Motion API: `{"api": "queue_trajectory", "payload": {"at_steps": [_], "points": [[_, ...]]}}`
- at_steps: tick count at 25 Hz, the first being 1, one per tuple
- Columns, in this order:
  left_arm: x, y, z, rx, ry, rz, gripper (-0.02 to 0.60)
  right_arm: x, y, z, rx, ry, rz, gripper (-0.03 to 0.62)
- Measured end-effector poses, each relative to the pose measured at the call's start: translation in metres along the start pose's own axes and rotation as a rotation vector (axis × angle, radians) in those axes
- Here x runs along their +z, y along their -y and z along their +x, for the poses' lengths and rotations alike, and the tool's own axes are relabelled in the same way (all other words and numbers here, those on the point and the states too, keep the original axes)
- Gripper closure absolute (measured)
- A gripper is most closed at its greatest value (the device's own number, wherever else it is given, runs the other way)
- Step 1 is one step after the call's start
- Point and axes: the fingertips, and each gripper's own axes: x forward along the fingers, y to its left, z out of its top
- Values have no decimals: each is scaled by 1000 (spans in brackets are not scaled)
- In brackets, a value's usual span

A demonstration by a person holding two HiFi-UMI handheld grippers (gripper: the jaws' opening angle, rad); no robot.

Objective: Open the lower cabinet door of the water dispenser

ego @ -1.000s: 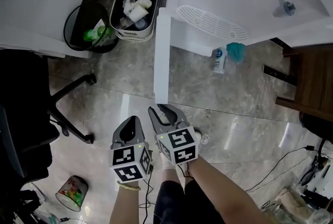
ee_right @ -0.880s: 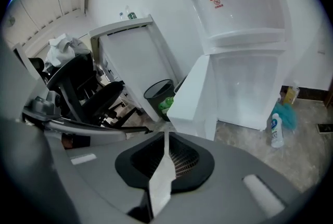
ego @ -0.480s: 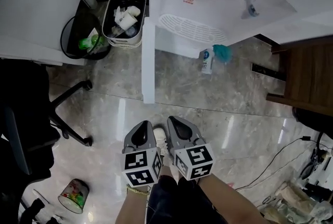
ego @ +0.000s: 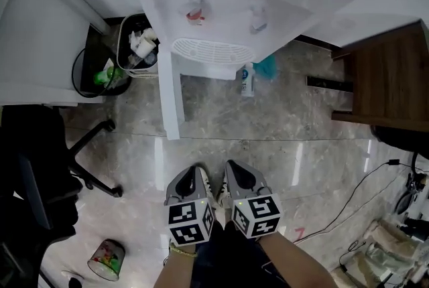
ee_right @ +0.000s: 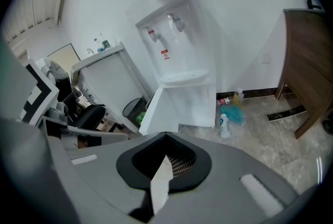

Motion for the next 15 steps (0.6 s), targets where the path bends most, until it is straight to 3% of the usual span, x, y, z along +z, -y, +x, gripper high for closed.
{"api": "queue_trajectory", "payload": {"at_steps": [15], "points": [[1, 4, 11, 6, -21, 16, 574, -1, 14, 6, -15, -17, 16, 597]]}}
